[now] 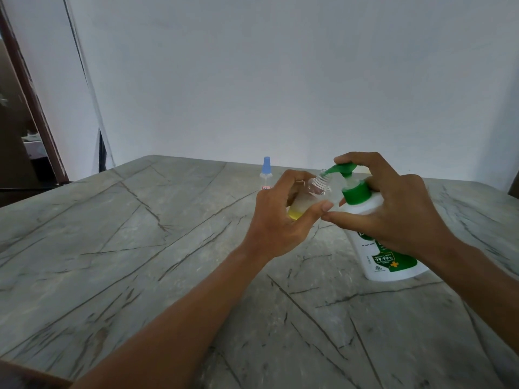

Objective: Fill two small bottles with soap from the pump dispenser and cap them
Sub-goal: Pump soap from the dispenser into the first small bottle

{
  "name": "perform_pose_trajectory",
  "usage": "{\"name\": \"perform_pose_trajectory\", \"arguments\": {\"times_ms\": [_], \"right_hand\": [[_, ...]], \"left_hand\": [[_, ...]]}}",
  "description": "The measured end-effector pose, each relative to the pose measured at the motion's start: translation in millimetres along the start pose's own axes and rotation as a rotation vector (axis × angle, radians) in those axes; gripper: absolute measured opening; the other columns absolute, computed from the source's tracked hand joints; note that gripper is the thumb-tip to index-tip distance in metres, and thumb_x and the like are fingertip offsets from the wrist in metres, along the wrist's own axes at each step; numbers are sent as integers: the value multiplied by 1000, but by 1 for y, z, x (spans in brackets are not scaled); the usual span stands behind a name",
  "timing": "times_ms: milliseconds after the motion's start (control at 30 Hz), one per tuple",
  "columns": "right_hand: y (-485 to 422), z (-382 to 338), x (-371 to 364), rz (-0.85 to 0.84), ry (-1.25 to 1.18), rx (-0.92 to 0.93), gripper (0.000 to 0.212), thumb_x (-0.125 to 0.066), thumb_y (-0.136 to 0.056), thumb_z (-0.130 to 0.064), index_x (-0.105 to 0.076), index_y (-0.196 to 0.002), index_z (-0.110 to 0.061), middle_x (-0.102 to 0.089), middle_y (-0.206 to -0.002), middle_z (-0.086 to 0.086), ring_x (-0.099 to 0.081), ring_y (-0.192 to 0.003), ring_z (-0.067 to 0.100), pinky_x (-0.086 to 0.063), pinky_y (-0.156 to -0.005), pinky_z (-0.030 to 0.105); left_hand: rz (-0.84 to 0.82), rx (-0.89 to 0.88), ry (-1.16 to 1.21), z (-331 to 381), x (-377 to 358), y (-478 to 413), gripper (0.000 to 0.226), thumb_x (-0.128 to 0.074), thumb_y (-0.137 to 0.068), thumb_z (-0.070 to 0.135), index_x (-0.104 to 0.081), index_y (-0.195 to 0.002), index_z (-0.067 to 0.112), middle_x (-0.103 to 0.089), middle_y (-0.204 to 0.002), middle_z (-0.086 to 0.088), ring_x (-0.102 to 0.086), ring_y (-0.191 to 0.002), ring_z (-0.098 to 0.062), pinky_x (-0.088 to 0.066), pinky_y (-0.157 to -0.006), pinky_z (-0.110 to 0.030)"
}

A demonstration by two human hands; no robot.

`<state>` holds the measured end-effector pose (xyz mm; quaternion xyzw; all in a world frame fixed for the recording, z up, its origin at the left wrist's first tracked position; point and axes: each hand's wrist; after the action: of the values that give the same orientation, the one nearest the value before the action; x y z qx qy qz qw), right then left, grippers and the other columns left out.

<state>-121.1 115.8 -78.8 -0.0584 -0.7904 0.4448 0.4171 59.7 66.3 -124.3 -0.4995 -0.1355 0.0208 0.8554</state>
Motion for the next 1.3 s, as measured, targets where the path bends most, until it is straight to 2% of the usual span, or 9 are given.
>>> {"name": "perform_pose_trajectory", "arguments": {"times_ms": [167, 267, 500, 667, 833, 900, 1033, 1133, 1300], "right_hand": [[-1, -4, 2, 14, -25, -9, 66, -77, -58, -60, -42, -114, -50, -55, -84, -35, -62, -80, -11, -46, -65, 3], [-1, -3, 2, 10, -12, -21, 66, -76, -58, -63, -42, -113, -50, -53, -83, -37, -61, -75, -16, -44, -66, 3], [-2, -3, 4, -56, -19, 8, 78, -80, -54, -58, -44, -121, -43, -53, -87, -38, -57, -79, -22, -37, -66, -5], [-2, -3, 5, -13, -19, -19, 71, -74, -51, -66, -44, -114, -49, -51, -81, -42, -58, -76, -20, -42, -68, 8], [-1, -1, 5, -12, -25, -41, 69, -74, -50, -67, -46, -110, -48, -53, -80, -40, -63, -73, -10, -45, -71, 15], [-2, -2, 5, -37, -16, -34, 72, -73, -50, -68, -43, -113, -49, -54, -80, -38, -63, -75, -9, -44, -69, 11], [-2, -2, 5, -53, -7, -16, 75, -73, -52, -66, -39, -118, -49, -52, -80, -39, -57, -79, -21, -38, -63, 1], [-2, -3, 6, -28, -32, -15, 72, -75, -53, -63, -44, -116, -47, -53, -80, -38, -61, -80, -14, -43, -63, 0], [-1, -2, 5, 5, -21, -43, 67, -74, -51, -67, -47, -109, -49, -57, -78, -32, -66, -69, -1, -50, -63, 12]], "left_hand": [[-5, 5, 19, 2, 0, 1, 43, -78, -81, 26, -59, -112, 4, -73, -103, -1, -72, -89, -8, -60, -73, -25], [-21, 7, 12, 1, 0, 1, 40, -78, -81, 24, -60, -111, 5, -71, -102, 4, -71, -89, -6, -59, -73, -20], [-8, 18, 8, 0, 1, 0, 43, -78, -81, 28, -61, -113, 5, -74, -104, -1, -72, -90, -9, -61, -75, -32], [-15, -5, -1, 1, 2, 0, 42, -79, -80, 27, -61, -112, 4, -72, -103, 3, -71, -89, -9, -60, -73, -29], [-33, 0, -4, -1, 2, 1, 40, -80, -80, 24, -62, -111, 6, -73, -101, 0, -71, -88, -11, -60, -73, -35], [-30, 7, -5, -1, 2, 0, 41, -80, -80, 25, -62, -112, 6, -72, -103, 2, -71, -90, -10, -60, -75, -33], [-22, 3, -5, 0, 2, -1, 42, -79, -80, 26, -61, -113, 7, -69, -104, 8, -70, -91, -7, -60, -76, -28], [-25, -2, -2, 0, 2, -1, 41, -80, -80, 23, -61, -113, 7, -68, -103, 10, -70, -91, -6, -60, -76, -25], [-42, -16, -16, -1, 2, 0, 41, -80, -80, 24, -62, -111, 6, -71, -102, 4, -70, -90, -10, -60, -75, -32]]}}
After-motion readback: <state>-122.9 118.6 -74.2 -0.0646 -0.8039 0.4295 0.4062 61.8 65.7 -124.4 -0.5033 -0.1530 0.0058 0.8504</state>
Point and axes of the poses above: each hand's wrist, its own y-axis away from the middle knuckle, its own x-axis out of the back of the hand, z = x × y
